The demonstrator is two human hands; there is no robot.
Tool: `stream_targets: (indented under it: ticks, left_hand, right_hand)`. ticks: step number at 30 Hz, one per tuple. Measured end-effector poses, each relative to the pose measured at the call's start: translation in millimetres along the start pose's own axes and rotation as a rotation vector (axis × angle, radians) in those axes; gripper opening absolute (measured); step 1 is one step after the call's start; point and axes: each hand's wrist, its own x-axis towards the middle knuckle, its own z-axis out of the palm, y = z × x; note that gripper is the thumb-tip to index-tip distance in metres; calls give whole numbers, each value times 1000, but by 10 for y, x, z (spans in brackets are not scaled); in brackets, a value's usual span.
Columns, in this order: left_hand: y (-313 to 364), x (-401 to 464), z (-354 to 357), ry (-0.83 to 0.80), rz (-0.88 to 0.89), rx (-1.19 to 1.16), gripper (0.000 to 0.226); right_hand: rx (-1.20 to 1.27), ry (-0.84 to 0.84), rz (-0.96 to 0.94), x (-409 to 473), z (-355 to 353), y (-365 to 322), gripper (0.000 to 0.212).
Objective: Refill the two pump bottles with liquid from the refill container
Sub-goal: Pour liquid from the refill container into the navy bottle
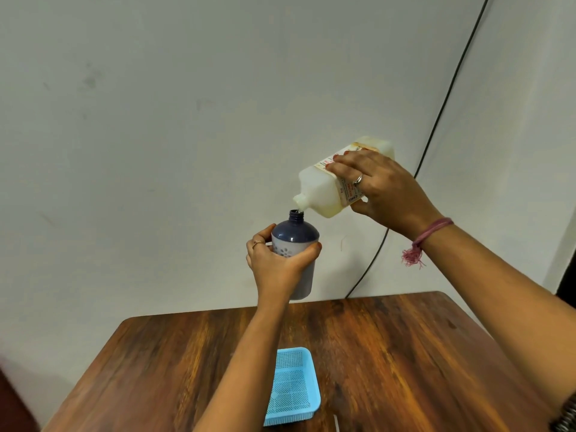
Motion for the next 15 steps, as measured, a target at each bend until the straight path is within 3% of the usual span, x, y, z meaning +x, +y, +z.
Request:
stream_targets:
  ticks: [15]
  left_hand:
    - [-24, -18, 15, 6, -6, 2, 94]
  right_hand:
    - [-2, -14, -10, -6, -20, 2, 71]
